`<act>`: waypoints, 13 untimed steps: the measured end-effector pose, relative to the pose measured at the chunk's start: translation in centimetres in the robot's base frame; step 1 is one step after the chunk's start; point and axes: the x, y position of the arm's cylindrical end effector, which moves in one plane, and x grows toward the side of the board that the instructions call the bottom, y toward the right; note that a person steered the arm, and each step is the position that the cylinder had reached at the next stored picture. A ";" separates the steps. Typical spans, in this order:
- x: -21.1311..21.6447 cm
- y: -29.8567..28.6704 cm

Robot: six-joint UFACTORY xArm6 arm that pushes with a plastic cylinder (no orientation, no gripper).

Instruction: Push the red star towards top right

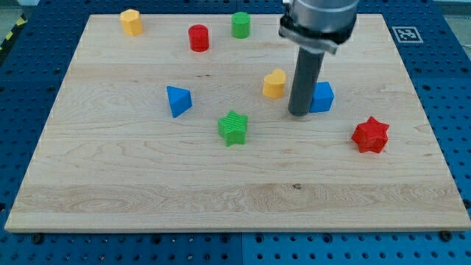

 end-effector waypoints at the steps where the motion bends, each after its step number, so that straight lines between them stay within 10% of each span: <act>1: 4.3 0.5; 4: 4.9 10.4; 13: 6.7 15.0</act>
